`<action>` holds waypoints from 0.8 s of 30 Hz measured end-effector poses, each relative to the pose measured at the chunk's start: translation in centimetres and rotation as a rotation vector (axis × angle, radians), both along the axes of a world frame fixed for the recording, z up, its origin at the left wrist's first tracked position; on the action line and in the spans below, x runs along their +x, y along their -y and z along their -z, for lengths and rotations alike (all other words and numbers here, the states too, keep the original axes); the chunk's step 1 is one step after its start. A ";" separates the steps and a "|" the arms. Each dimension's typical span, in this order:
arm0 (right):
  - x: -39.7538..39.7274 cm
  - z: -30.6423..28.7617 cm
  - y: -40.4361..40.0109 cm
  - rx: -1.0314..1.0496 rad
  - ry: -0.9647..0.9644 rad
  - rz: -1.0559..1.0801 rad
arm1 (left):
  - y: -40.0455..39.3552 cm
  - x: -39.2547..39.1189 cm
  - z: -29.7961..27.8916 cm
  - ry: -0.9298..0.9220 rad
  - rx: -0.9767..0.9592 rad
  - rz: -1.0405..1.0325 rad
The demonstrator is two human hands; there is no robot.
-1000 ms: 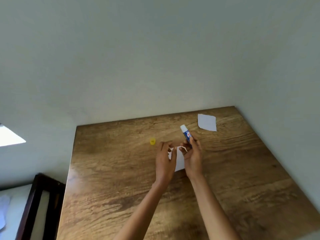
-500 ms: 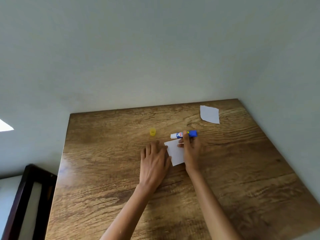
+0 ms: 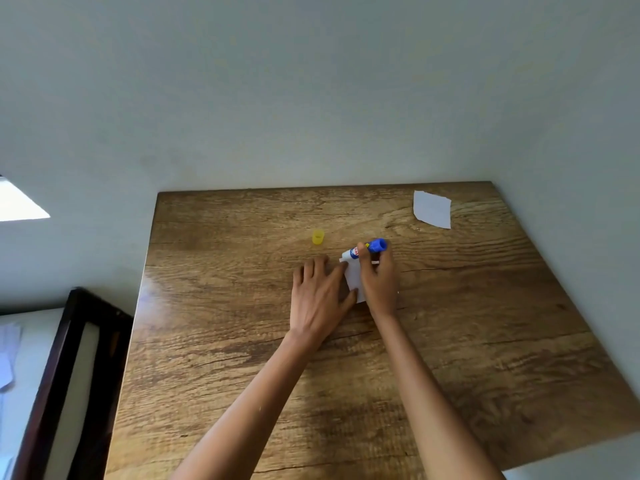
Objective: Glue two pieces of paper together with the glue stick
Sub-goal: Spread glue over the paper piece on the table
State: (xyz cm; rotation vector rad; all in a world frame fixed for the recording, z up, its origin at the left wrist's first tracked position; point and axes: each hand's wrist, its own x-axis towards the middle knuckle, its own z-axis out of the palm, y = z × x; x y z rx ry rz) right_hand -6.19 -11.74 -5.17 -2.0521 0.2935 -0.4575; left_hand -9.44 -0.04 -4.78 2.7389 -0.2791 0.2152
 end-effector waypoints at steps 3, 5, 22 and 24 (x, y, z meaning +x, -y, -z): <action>0.0 -0.1 -0.1 -0.020 0.016 -0.008 | 0.0 0.0 -0.1 -0.008 -0.008 0.010; 0.0 0.0 -0.1 -0.035 0.025 -0.008 | -0.1 -0.1 -0.1 0.001 -0.004 0.012; 0.1 0.5 0.2 -0.090 0.028 0.012 | -0.1 0.0 0.2 -0.003 -0.015 0.007; 0.1 0.6 0.5 -0.047 -0.001 0.073 | -0.1 0.0 0.3 -0.010 -0.015 0.005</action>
